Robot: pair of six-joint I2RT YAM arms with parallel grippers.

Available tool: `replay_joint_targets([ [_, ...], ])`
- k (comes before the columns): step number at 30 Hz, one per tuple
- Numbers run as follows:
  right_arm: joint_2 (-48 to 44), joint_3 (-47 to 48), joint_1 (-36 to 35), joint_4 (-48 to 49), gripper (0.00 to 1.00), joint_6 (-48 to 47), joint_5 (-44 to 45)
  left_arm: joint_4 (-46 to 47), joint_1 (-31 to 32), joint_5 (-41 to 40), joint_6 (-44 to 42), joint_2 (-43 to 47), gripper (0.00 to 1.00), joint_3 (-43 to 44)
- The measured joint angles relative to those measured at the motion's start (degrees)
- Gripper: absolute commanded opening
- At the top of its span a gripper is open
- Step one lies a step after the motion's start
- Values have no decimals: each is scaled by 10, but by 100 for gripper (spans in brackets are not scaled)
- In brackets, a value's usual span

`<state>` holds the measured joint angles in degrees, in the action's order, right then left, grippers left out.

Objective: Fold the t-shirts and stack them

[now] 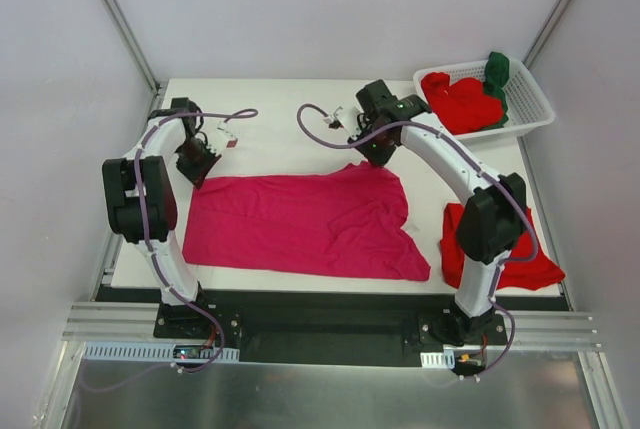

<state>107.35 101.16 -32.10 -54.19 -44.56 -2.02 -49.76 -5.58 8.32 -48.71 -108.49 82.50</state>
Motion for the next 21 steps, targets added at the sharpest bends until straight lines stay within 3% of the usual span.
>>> replay_joint_targets([
  [21, -58, -55, -32, -116, 1, -8, -132, 0, 0, -29, -17, 24, 0, -39],
])
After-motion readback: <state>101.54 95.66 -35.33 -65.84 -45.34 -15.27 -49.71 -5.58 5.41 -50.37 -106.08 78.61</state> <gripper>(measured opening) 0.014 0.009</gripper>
